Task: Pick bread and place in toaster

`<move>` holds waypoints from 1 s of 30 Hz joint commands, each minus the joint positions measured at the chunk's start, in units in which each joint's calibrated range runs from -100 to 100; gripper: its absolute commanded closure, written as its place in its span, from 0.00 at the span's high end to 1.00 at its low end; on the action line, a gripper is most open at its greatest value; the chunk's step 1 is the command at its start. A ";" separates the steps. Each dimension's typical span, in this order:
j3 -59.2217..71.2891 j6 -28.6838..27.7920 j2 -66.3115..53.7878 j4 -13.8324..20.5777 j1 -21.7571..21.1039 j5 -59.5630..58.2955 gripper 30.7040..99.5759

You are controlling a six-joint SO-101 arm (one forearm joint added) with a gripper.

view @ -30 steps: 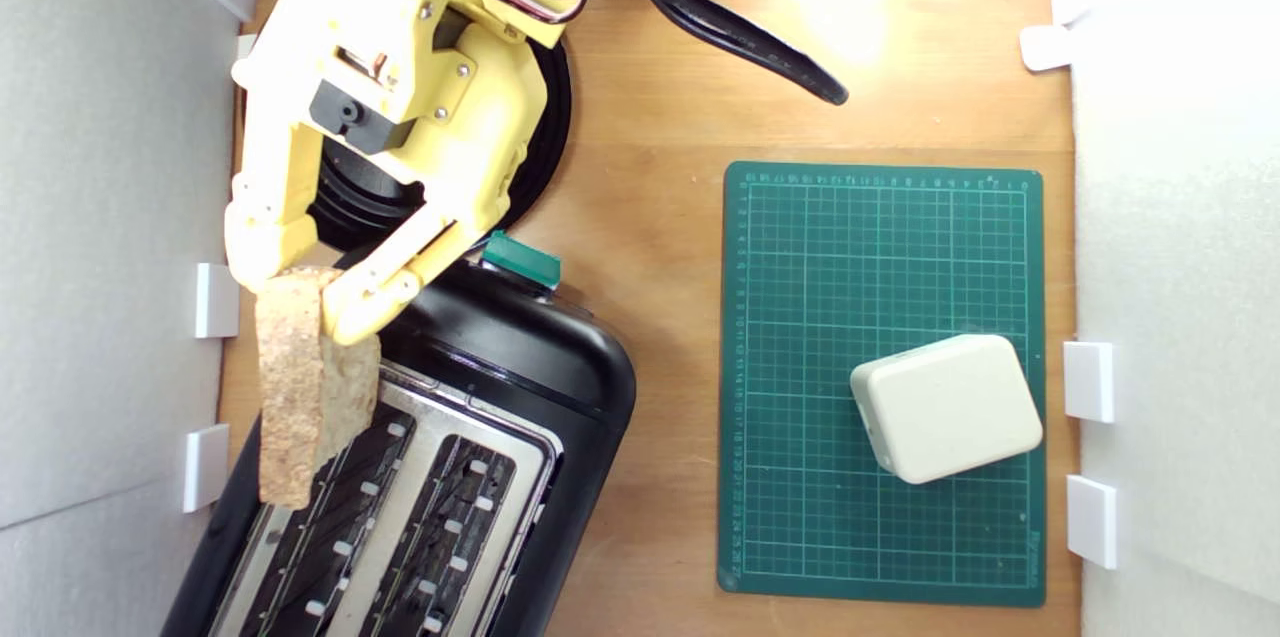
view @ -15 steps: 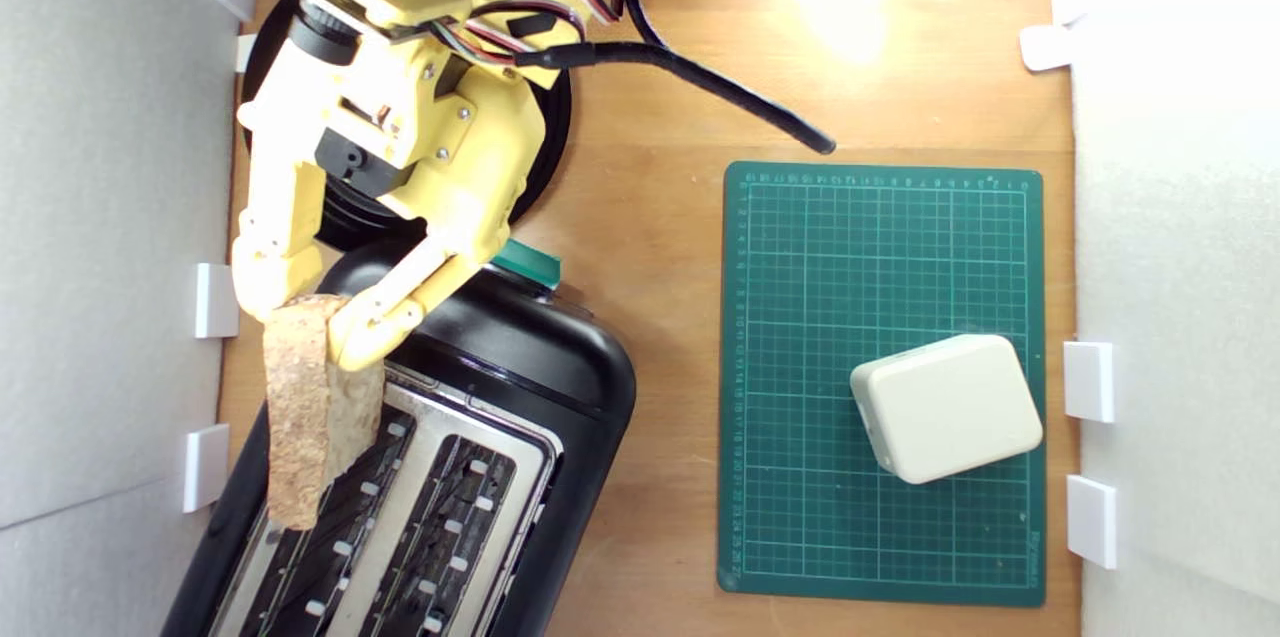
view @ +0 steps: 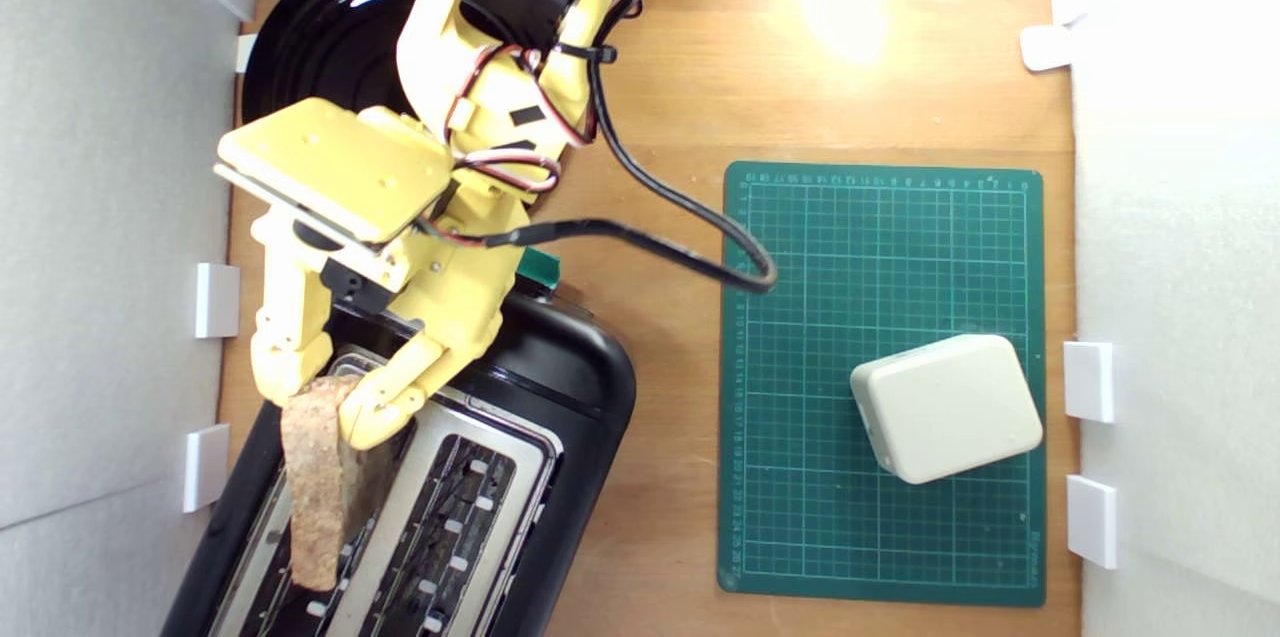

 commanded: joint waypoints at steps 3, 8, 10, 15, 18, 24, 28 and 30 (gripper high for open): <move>-0.97 -0.66 4.67 -0.44 0.04 -1.10 0.31; -0.97 -1.50 8.92 -0.53 -0.04 -1.19 0.32; -0.88 -1.97 9.00 -0.53 -0.04 -1.10 0.32; -0.88 -1.81 8.92 -0.53 -0.77 -1.10 0.37; -0.79 -1.76 7.59 -0.53 -0.77 -1.02 0.50; -0.79 -1.65 6.92 -0.53 -0.85 -1.02 0.64; -0.88 -1.65 5.76 -0.53 -0.85 -1.02 0.64; -0.79 -1.65 4.17 -0.62 -0.85 -1.02 0.64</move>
